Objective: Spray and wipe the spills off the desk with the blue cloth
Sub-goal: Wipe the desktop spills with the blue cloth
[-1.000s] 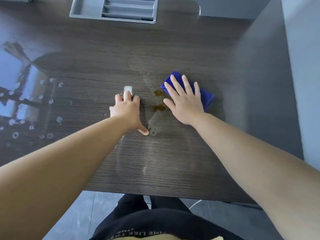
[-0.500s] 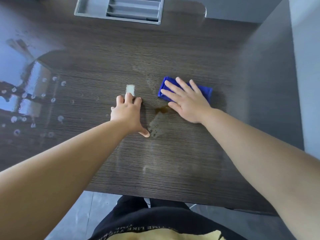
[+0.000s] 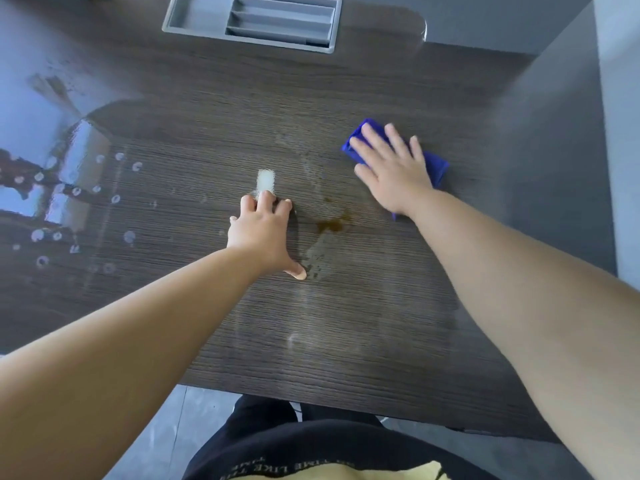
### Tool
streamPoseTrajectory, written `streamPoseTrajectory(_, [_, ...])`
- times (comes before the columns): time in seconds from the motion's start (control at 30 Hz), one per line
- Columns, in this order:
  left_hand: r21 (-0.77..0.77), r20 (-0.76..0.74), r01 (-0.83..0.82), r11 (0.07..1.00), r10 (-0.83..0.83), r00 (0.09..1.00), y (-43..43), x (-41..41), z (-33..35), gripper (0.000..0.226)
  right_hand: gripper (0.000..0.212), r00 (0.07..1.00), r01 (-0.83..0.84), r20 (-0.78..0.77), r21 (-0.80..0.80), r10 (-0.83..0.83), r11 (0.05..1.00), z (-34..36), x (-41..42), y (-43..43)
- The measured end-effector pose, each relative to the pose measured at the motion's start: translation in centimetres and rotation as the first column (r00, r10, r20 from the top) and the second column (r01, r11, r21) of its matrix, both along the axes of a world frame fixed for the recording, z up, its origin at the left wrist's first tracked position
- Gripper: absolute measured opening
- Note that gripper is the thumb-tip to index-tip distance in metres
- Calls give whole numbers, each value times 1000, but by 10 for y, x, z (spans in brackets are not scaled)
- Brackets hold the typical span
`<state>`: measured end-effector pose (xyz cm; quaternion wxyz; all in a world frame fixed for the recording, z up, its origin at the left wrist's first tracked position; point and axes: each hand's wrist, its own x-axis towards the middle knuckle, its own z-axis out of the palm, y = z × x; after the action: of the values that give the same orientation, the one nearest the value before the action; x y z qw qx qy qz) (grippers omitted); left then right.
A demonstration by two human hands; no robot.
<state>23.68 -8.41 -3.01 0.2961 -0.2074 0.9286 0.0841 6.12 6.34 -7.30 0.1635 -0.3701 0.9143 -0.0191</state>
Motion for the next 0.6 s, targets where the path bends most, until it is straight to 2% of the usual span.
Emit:
streamPoseTrajectory(0.07, [-2,-5,-5,1000,5,1000,-1,0,-1,120,52,979,201,24,16,-201,979,-1,-1,-20])
streamPoseTrajectory(0.1, [0,-8,-8,1000,8,1000,-1,0,0,119,54,971,239,21,23,-240,971,0,7,-30])
streamPoseTrajectory(0.17, [3,-16,-12,1000,12,1000,-1,0,-1,119,55,991,130,25,19,-130,991,0,29,-36])
streamPoseTrajectory(0.27, [11,-29,-16,1000,17,999,-1,1,-2,119,53,965,-259,36,-40,260,965,2,41,-14])
streamPoseTrajectory(0.3, [14,-39,-20,1000,21,999,-1,1,-2,119,52,946,-318,46,-49,320,947,3,32,-8])
streamPoseTrajectory(0.37, [21,-57,-27,999,29,998,-2,3,-3,120,50,959,-278,52,-33,279,960,1,13,-6])
streamPoseTrajectory(0.5, [28,-83,-42,999,44,996,-3,7,-5,122,53,1000,4,18,0,-4,1000,-1,31,-29])
streamPoseTrajectory(0.53, [32,-89,-49,998,51,995,-2,8,-5,122,55,1000,1,29,-13,0,1000,-1,46,-32])
streamPoseTrajectory(0.6, [42,-112,-65,997,69,991,-2,9,-6,122,54,985,-168,40,-19,168,986,1,71,-24])
